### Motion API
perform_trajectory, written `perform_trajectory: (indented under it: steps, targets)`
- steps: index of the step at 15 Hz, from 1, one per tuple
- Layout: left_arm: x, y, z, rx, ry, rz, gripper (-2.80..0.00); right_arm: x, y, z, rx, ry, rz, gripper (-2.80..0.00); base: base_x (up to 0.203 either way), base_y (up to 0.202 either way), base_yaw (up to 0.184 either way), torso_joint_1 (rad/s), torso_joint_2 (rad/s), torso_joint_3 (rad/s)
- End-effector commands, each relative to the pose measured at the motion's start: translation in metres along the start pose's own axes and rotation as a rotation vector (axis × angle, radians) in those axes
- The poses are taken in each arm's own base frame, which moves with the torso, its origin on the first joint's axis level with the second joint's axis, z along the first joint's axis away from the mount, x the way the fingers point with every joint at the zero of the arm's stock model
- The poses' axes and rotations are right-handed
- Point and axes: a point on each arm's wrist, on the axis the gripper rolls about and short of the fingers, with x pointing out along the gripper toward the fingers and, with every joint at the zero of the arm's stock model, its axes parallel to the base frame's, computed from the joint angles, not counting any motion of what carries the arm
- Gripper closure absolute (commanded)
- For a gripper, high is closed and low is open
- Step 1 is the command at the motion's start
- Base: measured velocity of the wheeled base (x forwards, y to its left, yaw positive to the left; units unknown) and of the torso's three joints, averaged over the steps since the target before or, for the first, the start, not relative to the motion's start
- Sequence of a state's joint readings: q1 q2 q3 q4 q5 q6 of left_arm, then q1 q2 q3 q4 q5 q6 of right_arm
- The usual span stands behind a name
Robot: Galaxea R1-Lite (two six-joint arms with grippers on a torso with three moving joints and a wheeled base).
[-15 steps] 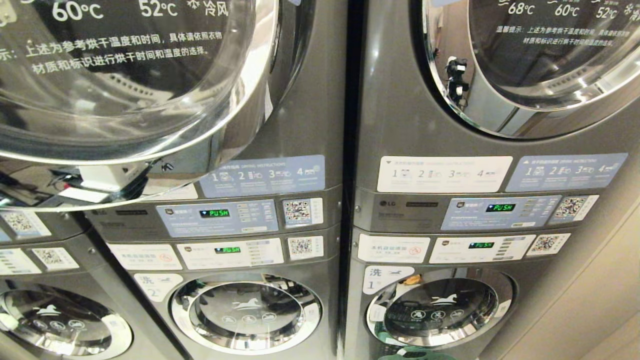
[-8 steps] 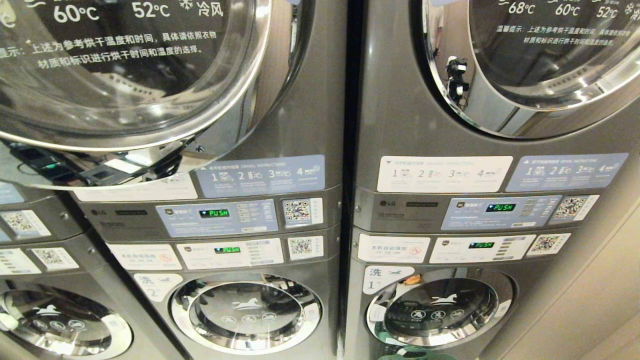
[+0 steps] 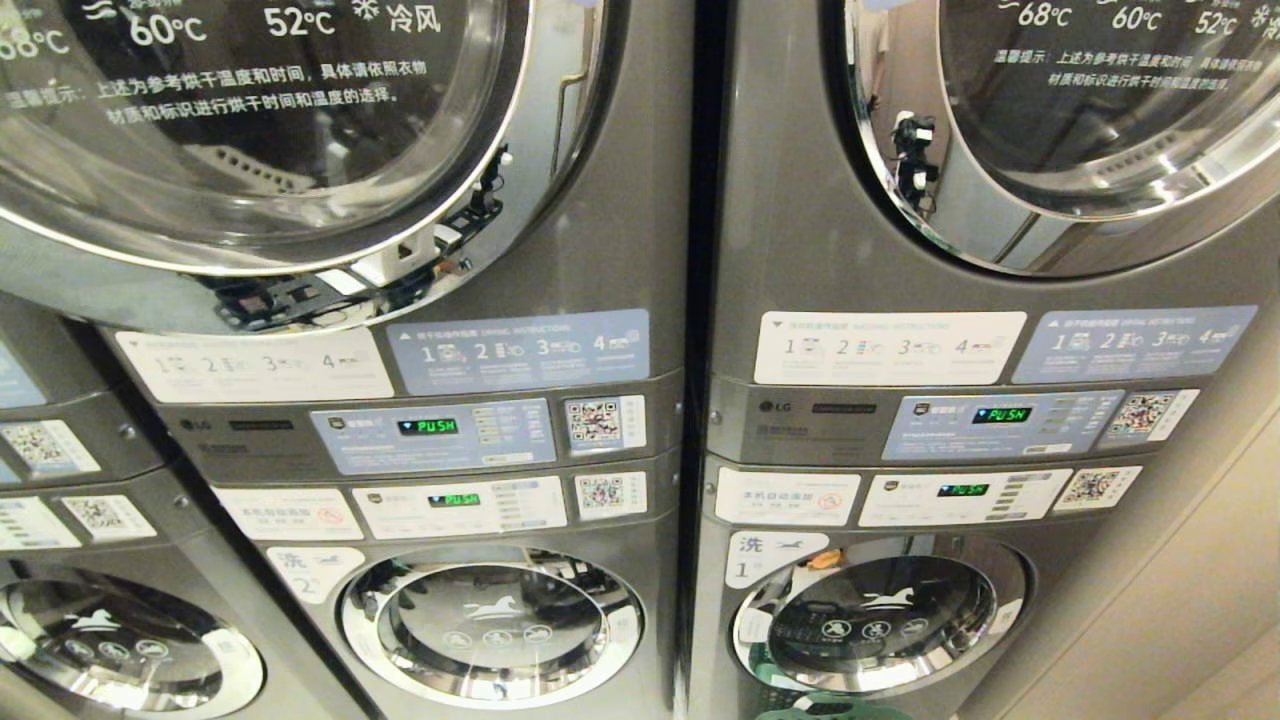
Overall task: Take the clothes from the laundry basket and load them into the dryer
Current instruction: Close the dryer
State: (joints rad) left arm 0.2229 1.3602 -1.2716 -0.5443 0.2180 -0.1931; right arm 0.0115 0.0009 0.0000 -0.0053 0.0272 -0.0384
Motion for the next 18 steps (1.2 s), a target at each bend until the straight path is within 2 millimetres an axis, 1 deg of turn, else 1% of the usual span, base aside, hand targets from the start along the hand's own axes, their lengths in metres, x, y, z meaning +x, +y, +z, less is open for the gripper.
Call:
perform_trajectory:
  steps: [1, 4, 6, 7, 10, 11, 13, 15, 18]
  targets:
    - [0.027, 0.006, -0.018, 0.022, 0.021, 0.017, 0.0, 0.0, 0.0, -0.001, -0.001, 0.004, 0.001, 0.0, 0.0, 0.0, 0.0, 0.0, 0.0, 0.0]
    - [0.056, 0.022, -0.022, 0.055, -0.008, 0.062, 0.0, 0.0, 0.0, -0.001, -0.008, 0.004, 0.001, 0.0, 0.0, 0.0, 0.0, 0.0, 0.0, 0.0]
    - [0.07, 0.032, -0.023, 0.079, -0.025, 0.094, 0.0, 0.0, 0.0, -0.001, -0.009, 0.006, 0.0, 0.0, 0.0, 0.0, 0.0, 0.0, 0.0, 0.0]
    - [0.075, 0.035, -0.026, 0.105, -0.025, 0.103, 0.0, 0.0, 0.0, -0.001, -0.009, 0.006, 0.001, 0.0, 0.0, 0.0, 0.0, 0.0, 0.0, 0.0]
    - [0.088, 0.042, -0.045, 0.117, 0.002, 0.117, 0.0, 0.0, 0.0, -0.001, -0.011, 0.006, 0.001, 0.0, 0.0, 0.0, 0.0, 0.0, 0.0, 0.0]
    - [0.09, 0.039, -0.042, 0.11, -0.039, 0.101, 0.0, 0.0, 0.0, -0.001, -0.012, 0.006, 0.001, 0.0, 0.0, 0.0, 0.0, 0.0, 0.0, 0.0]
    - [0.085, 0.026, -0.032, 0.092, -0.084, 0.041, 0.0, 0.0, 0.0, -0.001, -0.014, 0.004, 0.001, 0.0, 0.0, 0.0, 0.0, 0.0, 0.0, 0.0]
    - [0.071, 0.019, -0.01, 0.09, -0.136, 0.017, 0.0, 0.0, 0.0, -0.001, -0.014, 0.007, 0.003, 0.0, 0.0, 0.0, 0.0, 0.0, 0.0, 0.0]
    - [0.051, 0.014, 0.021, 0.139, -0.209, 0.01, 0.0, 0.0, 0.0, -0.001, -0.015, 0.007, 0.002, 0.0, 0.0, 0.0, 0.0, 0.0, 0.0, 0.0]
